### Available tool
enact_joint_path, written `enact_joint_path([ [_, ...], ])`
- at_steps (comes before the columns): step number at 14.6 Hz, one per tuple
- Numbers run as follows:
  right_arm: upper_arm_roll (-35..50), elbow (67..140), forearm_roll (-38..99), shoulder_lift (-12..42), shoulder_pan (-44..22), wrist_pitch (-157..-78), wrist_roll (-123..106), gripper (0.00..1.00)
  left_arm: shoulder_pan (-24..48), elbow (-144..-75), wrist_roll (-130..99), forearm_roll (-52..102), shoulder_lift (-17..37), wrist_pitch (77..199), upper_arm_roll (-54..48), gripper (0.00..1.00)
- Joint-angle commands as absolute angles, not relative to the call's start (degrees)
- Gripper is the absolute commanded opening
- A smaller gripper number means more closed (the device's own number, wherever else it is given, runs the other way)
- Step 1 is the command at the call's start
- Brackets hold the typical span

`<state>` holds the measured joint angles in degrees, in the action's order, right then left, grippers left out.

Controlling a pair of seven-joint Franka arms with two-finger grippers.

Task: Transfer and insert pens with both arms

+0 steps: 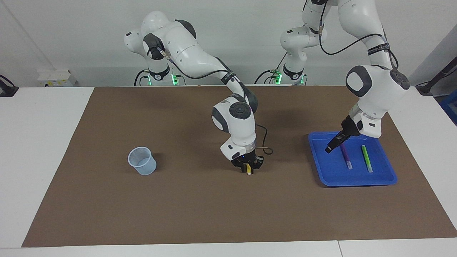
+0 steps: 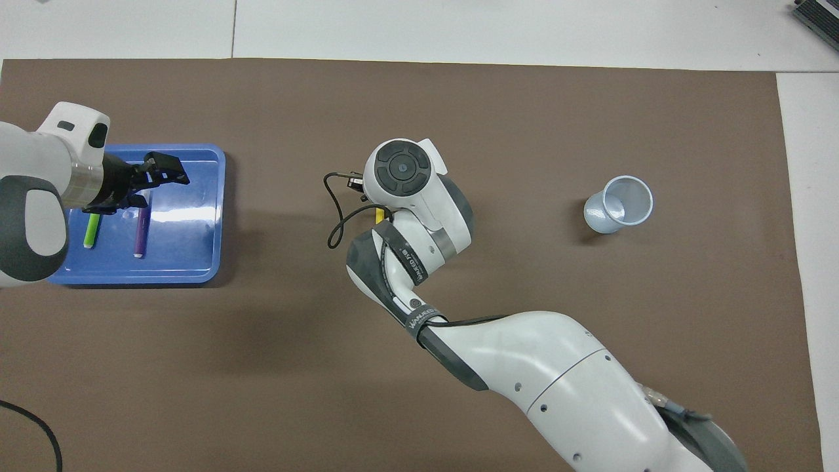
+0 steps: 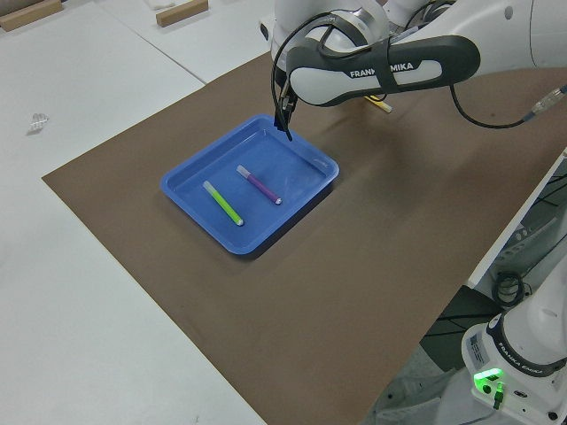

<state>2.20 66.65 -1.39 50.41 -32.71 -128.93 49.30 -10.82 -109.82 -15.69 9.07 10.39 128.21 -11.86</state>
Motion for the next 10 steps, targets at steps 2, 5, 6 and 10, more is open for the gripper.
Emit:
enact_joint_path([
  [2, 2.5, 64.4, -2.6, 52.6, -32.8, -130.0, 48.1, 0.09, -12.4, -110.5, -6.4, 3.8, 10.5, 132.8, -12.0, 0.91],
  [5, 2.5, 64.2, -2.7, 52.7, -32.8, -130.1, 47.4, 0.00, -12.5, -109.5, -1.9, -2.0, 12.3, 136.5, -12.0, 0.90],
  [6, 2.5, 64.2, -2.7, 52.7, -32.8, -130.1, 47.3, 0.00, -12.7, -108.9, -1.9, -2.4, 13.0, 136.2, -12.0, 0.91],
  [10, 2.2, 63.9, -2.7, 51.8, -32.1, -129.1, 44.5, 0.00, -12.8, -106.3, -1.8, -6.5, 15.2, 136.0, -12.1, 0.90],
])
